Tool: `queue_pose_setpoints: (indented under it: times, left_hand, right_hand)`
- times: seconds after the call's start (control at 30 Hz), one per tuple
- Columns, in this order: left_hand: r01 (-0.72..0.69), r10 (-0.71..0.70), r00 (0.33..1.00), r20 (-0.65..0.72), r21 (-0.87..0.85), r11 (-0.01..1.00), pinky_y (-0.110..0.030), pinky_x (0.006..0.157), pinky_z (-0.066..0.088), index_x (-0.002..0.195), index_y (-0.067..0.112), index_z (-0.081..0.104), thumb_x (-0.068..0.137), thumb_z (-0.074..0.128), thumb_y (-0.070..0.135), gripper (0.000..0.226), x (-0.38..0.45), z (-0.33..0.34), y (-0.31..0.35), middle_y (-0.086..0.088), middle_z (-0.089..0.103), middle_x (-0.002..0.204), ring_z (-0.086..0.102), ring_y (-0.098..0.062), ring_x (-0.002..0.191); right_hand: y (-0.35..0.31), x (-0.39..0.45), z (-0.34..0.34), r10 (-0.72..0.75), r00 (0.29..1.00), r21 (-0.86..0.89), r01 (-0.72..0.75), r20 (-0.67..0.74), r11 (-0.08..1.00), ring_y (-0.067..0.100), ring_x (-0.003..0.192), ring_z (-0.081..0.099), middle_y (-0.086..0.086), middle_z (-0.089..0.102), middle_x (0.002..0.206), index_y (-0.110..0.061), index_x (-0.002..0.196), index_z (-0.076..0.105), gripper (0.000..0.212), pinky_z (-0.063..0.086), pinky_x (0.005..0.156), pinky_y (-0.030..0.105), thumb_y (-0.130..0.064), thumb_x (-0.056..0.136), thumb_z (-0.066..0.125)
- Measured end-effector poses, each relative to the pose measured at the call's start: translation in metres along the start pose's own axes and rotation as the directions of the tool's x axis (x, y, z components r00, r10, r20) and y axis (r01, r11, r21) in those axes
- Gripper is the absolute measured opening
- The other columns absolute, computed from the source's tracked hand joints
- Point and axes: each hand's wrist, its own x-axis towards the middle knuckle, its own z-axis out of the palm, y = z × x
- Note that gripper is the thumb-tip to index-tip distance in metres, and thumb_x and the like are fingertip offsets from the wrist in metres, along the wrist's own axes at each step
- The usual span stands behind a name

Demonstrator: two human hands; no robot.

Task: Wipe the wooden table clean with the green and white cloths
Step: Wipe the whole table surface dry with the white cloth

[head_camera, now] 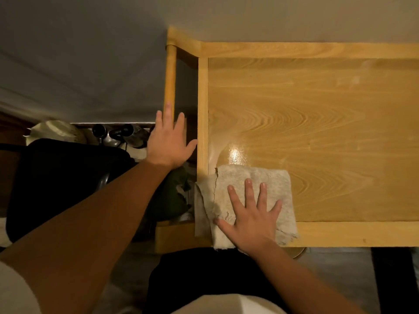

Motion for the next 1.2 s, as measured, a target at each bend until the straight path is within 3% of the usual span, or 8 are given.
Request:
queue_pose_setpoints:
  times: [0.13, 0.3, 0.5, 0.63, 0.73, 0.87, 1.07, 1.2]
  left_hand:
    - [0.047, -0.047, 0.999, 0.009, -0.007, 0.999, -0.054, 0.113, 0.034, 0.16, 0.021, 0.011, 0.091, 0.046, 0.068, 0.09, 0.005, 0.007, 0.0, -0.005, -0.015, 0.168, 0.001, -0.034, 0.154]
    - [-0.028, 0.027, 0.996, -0.082, -0.008, 1.0, -0.058, 0.103, 0.045, 0.153, 0.013, 0.036, 0.088, 0.044, 0.065, 0.084, 0.003, 0.012, -0.002, -0.023, 0.014, 0.165, 0.028, -0.05, 0.144]
    - [-0.035, 0.033, 0.998, -0.058, -0.022, 0.999, -0.055, 0.107, 0.04, 0.155, 0.017, 0.03, 0.086, 0.035, 0.072, 0.088, 0.004, 0.013, -0.004, -0.018, 0.001, 0.167, 0.016, -0.046, 0.149]
    - [-0.034, 0.034, 0.999, -0.025, 0.018, 0.999, -0.055, 0.106, 0.04, 0.154, 0.015, 0.032, 0.086, 0.035, 0.072, 0.089, 0.005, 0.009, -0.003, -0.022, 0.003, 0.166, 0.018, -0.047, 0.149]
    - [-0.04, 0.04, 0.999, -0.017, 0.023, 0.999, -0.055, 0.104, 0.046, 0.151, 0.013, 0.039, 0.087, 0.033, 0.068, 0.085, 0.005, 0.008, -0.003, -0.024, 0.002, 0.166, 0.019, -0.05, 0.148]
    - [-0.027, 0.027, 0.999, 0.024, 0.01, 1.0, -0.053, 0.101, 0.05, 0.155, 0.017, 0.032, 0.088, 0.037, 0.067, 0.083, 0.007, 0.009, -0.004, -0.019, -0.009, 0.166, 0.009, -0.049, 0.15]
    - [-0.029, 0.029, 0.999, 0.032, 0.0, 1.0, -0.048, 0.095, 0.053, 0.155, 0.021, 0.03, 0.087, 0.045, 0.067, 0.084, 0.008, 0.009, -0.003, -0.015, -0.014, 0.166, 0.008, -0.048, 0.15]
    - [-0.035, 0.035, 0.999, -0.011, -0.009, 0.999, -0.053, 0.101, 0.046, 0.153, 0.019, 0.036, 0.085, 0.051, 0.064, 0.083, 0.005, 0.008, -0.003, -0.02, -0.004, 0.167, 0.017, -0.05, 0.148]
  right_hand:
    - [-0.004, 0.042, -0.015, 0.046, 0.999, 0.015, -0.046, -0.006, 0.999, 0.036, 0.147, -0.024, -0.002, -0.018, 0.163, -0.052, 0.147, -0.019, 0.087, -0.011, 0.104, 0.075, -0.094, 0.077, 0.011]
    - [-0.007, 0.117, -0.044, 0.056, 0.997, 0.038, -0.054, -0.044, 0.998, 0.034, 0.146, -0.028, -0.003, -0.022, 0.162, -0.051, 0.15, -0.014, 0.086, -0.017, 0.102, 0.074, -0.093, 0.078, 0.008]
    - [-0.005, 0.217, -0.085, 0.046, 0.995, 0.042, -0.043, -0.087, 0.998, 0.035, 0.148, -0.023, -0.003, -0.017, 0.165, -0.05, 0.151, -0.01, 0.088, -0.012, 0.104, 0.075, -0.093, 0.076, 0.005]
    - [-0.006, 0.285, -0.113, 0.028, 0.988, 0.032, -0.023, -0.152, 0.999, 0.036, 0.149, -0.017, 0.0, -0.01, 0.166, -0.047, 0.153, -0.005, 0.088, -0.01, 0.105, 0.075, -0.091, 0.078, 0.006]
    - [-0.008, 0.33, -0.131, 0.032, 0.983, 0.025, -0.027, -0.182, 0.999, 0.037, 0.15, -0.013, 0.0, -0.007, 0.167, -0.046, 0.153, -0.003, 0.089, -0.008, 0.105, 0.075, -0.092, 0.077, 0.005]
    - [-0.012, 0.377, -0.153, 0.024, 0.983, 0.014, -0.022, -0.18, 1.0, 0.038, 0.151, -0.01, 0.0, -0.005, 0.167, -0.046, 0.153, 0.0, 0.091, -0.008, 0.104, 0.076, -0.092, 0.075, 0.004]
    - [-0.015, 0.395, -0.16, 0.045, 0.984, 0.01, -0.044, -0.171, 0.999, 0.038, 0.151, -0.01, 0.002, -0.003, 0.167, -0.048, 0.153, 0.0, 0.076, -0.006, 0.106, 0.077, -0.08, 0.084, 0.004]
    - [-0.016, 0.379, -0.159, 0.027, 0.988, -0.023, -0.031, -0.153, 0.999, 0.037, 0.151, -0.011, 0.0, -0.006, 0.167, -0.05, 0.152, -0.003, 0.066, -0.008, 0.106, 0.078, -0.071, 0.091, 0.007]
